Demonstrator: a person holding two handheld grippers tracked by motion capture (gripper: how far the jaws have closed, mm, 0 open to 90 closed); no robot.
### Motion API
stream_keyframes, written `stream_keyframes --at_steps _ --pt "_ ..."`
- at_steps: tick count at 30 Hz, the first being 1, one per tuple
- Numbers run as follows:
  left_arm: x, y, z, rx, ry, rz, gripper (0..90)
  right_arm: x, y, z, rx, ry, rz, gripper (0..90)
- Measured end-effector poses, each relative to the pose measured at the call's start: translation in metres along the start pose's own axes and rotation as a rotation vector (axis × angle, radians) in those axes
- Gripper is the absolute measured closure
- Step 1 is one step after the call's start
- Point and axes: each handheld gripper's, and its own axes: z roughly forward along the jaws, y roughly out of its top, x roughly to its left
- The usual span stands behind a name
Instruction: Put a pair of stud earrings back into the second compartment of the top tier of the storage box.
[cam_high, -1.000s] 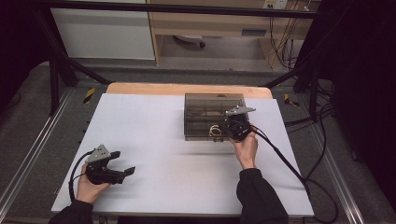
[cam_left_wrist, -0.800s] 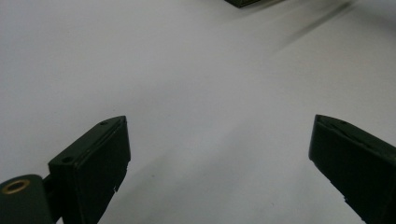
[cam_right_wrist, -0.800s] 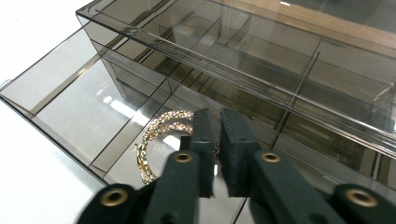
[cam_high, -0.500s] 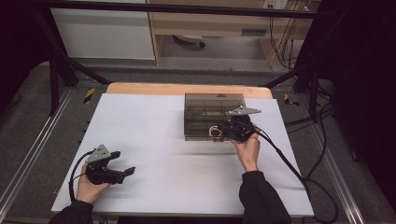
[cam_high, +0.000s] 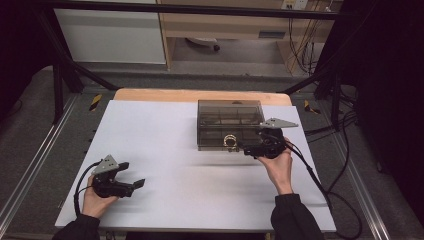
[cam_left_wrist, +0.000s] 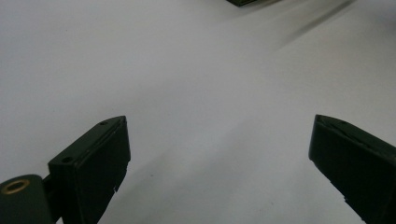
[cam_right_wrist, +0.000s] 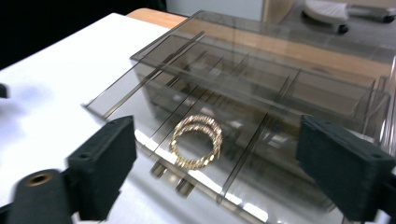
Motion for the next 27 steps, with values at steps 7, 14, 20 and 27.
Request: stream_keyframes --at_steps 7,14,20,27 --pt "-0.001 0.000 0.000 0.000 -0.002 0.001 5.1 -0.002 -0.021 -0.021 -0.011 0.037 0.007 2.5" --pt "-0.001 0.000 0.001 0.002 -0.003 0.001 5.1 -0.003 -0.049 -0.032 -0.026 0.065 0.011 0.5" --pt "-0.001 0.000 0.001 0.004 -0.004 0.001 5.1 -0.006 -0.070 -0.033 -0.021 0.084 0.010 0.5" --pt "-0.002 0.000 0.002 0.011 -0.006 0.004 5.1 -0.018 -0.101 -0.033 0.013 0.103 0.020 0.2"
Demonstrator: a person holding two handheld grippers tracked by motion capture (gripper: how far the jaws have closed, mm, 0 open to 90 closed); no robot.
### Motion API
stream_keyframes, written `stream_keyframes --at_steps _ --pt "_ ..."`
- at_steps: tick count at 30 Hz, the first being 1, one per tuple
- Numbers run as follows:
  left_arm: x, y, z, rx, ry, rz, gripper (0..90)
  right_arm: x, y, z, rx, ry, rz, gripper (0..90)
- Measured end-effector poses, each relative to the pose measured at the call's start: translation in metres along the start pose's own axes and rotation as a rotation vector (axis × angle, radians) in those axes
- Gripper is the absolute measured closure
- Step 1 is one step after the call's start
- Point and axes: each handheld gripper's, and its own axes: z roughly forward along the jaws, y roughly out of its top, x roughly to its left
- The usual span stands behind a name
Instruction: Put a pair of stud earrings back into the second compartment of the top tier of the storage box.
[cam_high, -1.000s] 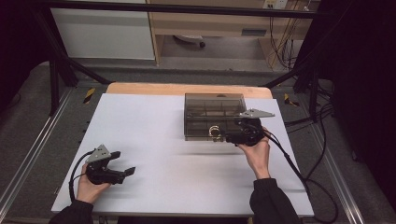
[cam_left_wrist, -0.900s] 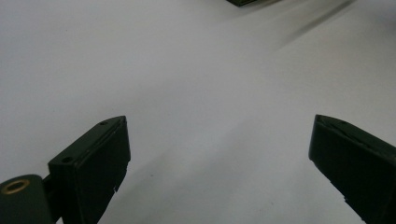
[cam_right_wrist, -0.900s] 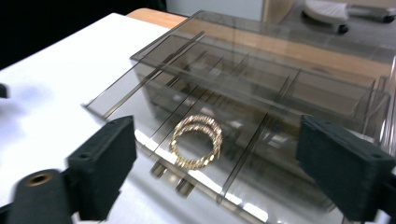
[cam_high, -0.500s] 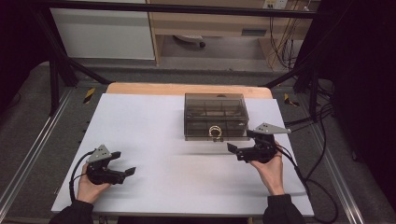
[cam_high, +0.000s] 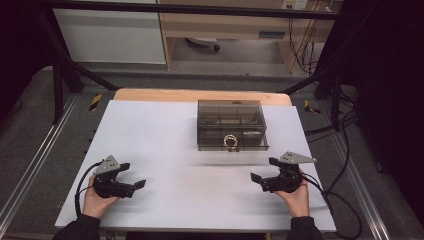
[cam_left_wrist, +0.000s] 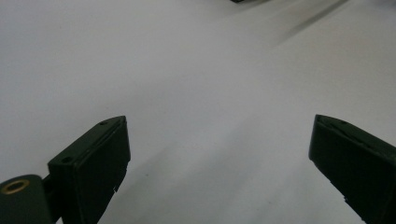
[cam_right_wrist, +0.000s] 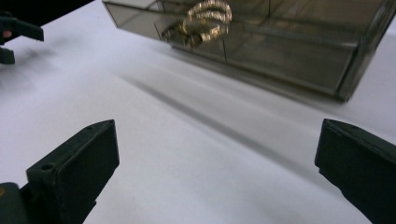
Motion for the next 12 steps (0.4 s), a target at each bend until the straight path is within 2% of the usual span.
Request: stream_keyframes --at_steps 3,5,12 --pt "0.000 0.000 0.000 0.001 -0.001 0.000 5.1 -0.003 -0.007 0.000 -0.001 0.000 0.006 0.2" --pt "-0.001 0.000 0.000 0.002 0.000 0.002 5.1 -0.007 -0.012 -0.001 0.018 0.002 0.005 0.2" --pt "-0.002 0.000 0.001 0.004 -0.004 0.006 5.1 -0.012 -0.019 -0.006 0.001 0.001 0.020 0.2"
